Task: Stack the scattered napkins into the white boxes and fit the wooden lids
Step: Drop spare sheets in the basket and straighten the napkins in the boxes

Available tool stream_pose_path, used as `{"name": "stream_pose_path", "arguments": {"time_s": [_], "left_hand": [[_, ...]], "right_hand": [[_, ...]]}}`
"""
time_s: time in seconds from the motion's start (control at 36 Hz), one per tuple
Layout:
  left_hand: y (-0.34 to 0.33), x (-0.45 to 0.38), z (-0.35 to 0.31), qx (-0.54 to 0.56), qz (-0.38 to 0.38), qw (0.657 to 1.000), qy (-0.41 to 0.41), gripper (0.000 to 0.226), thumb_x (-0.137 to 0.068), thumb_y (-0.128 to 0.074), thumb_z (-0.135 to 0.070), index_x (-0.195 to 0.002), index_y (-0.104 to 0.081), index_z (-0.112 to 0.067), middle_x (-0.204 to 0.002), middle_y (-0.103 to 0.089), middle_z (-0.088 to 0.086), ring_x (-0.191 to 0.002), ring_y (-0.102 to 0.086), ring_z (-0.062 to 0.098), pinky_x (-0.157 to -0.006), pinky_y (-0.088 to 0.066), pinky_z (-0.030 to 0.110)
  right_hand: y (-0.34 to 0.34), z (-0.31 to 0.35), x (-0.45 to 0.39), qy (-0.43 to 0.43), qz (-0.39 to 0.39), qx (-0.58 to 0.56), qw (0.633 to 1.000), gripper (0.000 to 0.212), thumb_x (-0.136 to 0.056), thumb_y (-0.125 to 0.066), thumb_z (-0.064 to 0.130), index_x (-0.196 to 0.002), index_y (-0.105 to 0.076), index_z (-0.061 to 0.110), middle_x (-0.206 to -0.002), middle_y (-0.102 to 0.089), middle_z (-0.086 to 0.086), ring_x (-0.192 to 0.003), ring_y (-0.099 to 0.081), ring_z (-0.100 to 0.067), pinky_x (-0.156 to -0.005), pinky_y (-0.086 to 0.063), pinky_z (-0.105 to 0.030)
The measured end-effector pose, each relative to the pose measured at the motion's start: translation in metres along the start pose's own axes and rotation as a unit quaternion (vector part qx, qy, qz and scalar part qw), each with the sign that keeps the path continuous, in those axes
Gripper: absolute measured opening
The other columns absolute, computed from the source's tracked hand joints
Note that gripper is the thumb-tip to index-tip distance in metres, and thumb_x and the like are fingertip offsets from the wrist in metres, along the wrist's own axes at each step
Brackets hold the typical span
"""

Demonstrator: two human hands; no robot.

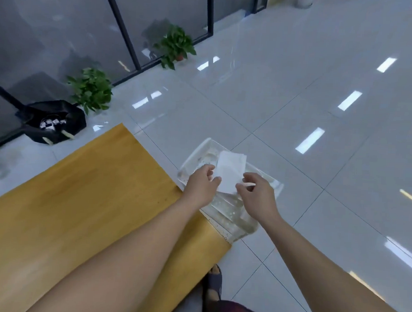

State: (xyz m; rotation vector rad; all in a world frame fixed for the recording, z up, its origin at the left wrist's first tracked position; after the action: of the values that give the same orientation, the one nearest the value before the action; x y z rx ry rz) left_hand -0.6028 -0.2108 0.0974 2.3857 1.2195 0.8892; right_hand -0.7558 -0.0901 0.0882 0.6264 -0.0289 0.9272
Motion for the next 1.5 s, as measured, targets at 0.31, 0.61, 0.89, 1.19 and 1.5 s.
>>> {"name": "stream_pose_path", "arguments": {"time_s": [0.31, 0.61, 0.89, 1.19, 1.5], "left_hand": [[-0.01, -0.018, 0.001, -0.03, -0.008, 1.0, 0.005, 0.049, -0.105, -0.066, -0.031, -0.151, -0.056, -0.021, -0.136, -0.065, -0.004, -0.123, -0.064, 0.016, -0.108, -0.055, 0.044], [-0.007, -0.022, 0.0, 0.026, -0.004, 1.0, 0.008, 0.053, -0.103, -0.068, -0.017, -0.153, -0.054, -0.024, -0.112, -0.066, -0.01, -0.102, -0.067, 0.011, -0.099, -0.06, 0.042], [0.0, -0.025, 0.003, 0.056, 0.016, 0.998, 0.01, 0.026, -0.097, -0.063, 0.001, -0.106, -0.073, -0.021, -0.085, -0.062, -0.009, -0.064, -0.051, 0.008, -0.068, -0.05, 0.03], [0.007, -0.019, -0.006, 0.152, 0.025, 0.988, -0.034, 0.059, -0.085, -0.09, -0.027, -0.133, -0.056, -0.034, -0.13, -0.067, -0.013, -0.119, -0.064, 0.003, -0.095, -0.057, 0.029], [0.003, -0.012, -0.021, 0.176, 0.016, 0.983, -0.059, 0.027, -0.097, -0.067, -0.008, -0.115, -0.063, -0.028, -0.105, -0.072, -0.009, -0.099, -0.068, 0.012, -0.091, -0.057, 0.038]], "right_hand": [[-0.012, -0.001, -0.022, -0.025, 0.004, -0.021, 0.999, 0.048, -0.098, -0.074, 0.025, -0.143, -0.058, 0.022, -0.122, -0.066, 0.013, -0.088, -0.072, -0.008, -0.084, -0.059, -0.032], [-0.019, 0.011, -0.036, -0.089, 0.047, -0.127, 0.987, 0.04, -0.091, -0.081, 0.027, -0.072, -0.049, 0.012, -0.065, -0.039, 0.0, -0.063, -0.039, -0.022, -0.058, -0.034, -0.033], [-0.015, 0.025, -0.031, -0.035, 0.059, -0.084, 0.994, 0.007, -0.092, -0.071, 0.014, -0.092, -0.073, 0.021, -0.079, -0.073, 0.004, -0.069, -0.067, -0.014, -0.062, -0.051, -0.034], [-0.009, 0.032, -0.017, 0.057, 0.064, -0.109, 0.99, 0.027, -0.095, -0.068, 0.002, -0.097, -0.077, 0.028, -0.081, -0.074, 0.004, -0.07, -0.06, -0.012, -0.065, -0.048, -0.029], [-0.003, 0.048, -0.014, 0.09, 0.057, -0.141, 0.984, 0.033, -0.098, -0.06, -0.004, -0.111, -0.075, 0.022, -0.095, -0.076, 0.005, -0.081, -0.065, -0.011, -0.071, -0.05, -0.02]]}}
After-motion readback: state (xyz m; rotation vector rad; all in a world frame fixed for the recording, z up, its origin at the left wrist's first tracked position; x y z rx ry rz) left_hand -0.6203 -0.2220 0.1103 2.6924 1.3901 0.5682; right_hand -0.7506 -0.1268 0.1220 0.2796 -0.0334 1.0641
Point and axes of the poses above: each hand's wrist, its own x-axis away from the middle knuckle, its own y-axis out of the back of the hand, z = x × y, the point moved 3 cm from there along -x, towards the middle knuckle
